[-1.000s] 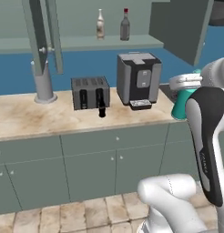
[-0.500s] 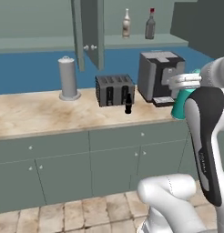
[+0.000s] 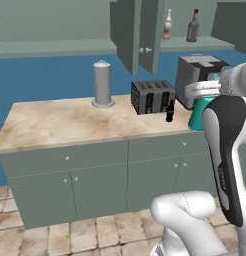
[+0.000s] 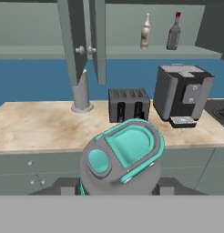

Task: Sort all alcoholic drinks to one cabinet, and non-alcoholic drinks to the other.

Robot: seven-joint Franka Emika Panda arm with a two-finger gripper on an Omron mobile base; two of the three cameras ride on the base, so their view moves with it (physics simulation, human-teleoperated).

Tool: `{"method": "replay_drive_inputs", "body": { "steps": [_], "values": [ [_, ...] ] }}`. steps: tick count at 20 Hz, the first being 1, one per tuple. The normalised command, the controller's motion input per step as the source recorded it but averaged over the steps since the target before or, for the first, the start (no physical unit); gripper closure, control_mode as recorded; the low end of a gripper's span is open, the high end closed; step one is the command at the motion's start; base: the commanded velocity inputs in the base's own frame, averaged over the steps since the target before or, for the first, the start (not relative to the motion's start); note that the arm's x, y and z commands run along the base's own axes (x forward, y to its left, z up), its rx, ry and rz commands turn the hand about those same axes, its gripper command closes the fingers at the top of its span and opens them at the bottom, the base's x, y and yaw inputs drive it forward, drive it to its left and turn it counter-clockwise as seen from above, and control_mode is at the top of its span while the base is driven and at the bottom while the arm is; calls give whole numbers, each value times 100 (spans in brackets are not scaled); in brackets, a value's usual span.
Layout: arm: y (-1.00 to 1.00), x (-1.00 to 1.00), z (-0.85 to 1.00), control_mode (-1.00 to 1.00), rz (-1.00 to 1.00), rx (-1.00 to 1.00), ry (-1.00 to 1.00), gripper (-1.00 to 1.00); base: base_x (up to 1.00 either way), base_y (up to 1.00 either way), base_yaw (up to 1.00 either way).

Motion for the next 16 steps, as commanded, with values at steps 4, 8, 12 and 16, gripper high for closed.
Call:
{"method": "replay_drive_inputs", "body": {
  "steps": [4,8,12,16],
  "values": [
    [0,0,0,100,0,0,0,100,5,65,0],
    [0,0,0,100,0,0,0,100,23,59,0],
    [0,0,0,100,0,0,0,100,39,50,0],
    [0,0,0,100,0,0,0,100,67,42,0]
  ]
}}
